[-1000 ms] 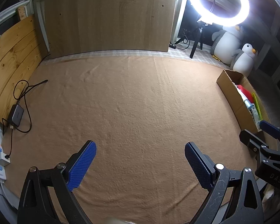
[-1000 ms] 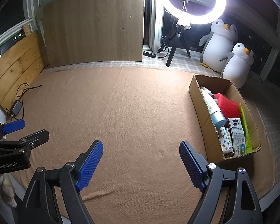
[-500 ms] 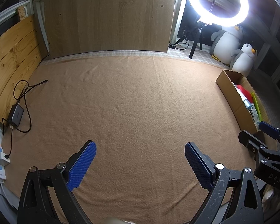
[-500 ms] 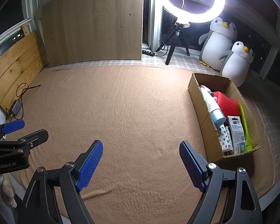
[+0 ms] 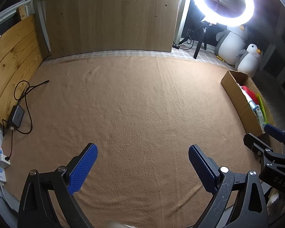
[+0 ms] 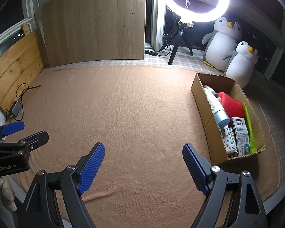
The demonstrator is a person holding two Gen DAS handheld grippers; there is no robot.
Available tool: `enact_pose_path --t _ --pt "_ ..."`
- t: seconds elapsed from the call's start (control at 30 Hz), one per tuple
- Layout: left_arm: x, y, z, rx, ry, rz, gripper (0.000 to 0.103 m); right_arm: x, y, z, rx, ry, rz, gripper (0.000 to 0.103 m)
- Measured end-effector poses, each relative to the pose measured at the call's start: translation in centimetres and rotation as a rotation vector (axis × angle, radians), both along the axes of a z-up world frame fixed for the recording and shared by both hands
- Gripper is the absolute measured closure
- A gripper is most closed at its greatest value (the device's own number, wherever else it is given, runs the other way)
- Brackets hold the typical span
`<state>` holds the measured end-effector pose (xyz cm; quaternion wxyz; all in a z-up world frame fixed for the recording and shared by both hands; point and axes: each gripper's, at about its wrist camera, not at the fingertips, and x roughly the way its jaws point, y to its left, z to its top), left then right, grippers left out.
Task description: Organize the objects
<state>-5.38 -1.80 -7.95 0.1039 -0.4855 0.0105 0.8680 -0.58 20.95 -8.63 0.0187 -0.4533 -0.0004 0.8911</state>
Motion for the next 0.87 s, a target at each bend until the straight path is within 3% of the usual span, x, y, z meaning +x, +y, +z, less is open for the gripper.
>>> enact_pose_path --t 0.5,0.87 --pt "-0.2 -0.1 -0.4 0.033 -0.009 -0.009 0.004 -0.1 0.1 -0.3 -0.004 -0.012 0.004 0.022" --pt "-1.0 0.2 -1.9 -0.008 -0.019 -0.013 0.004 -0.9 0.2 -1.6 -0.002 -0.045 -0.003 0.022"
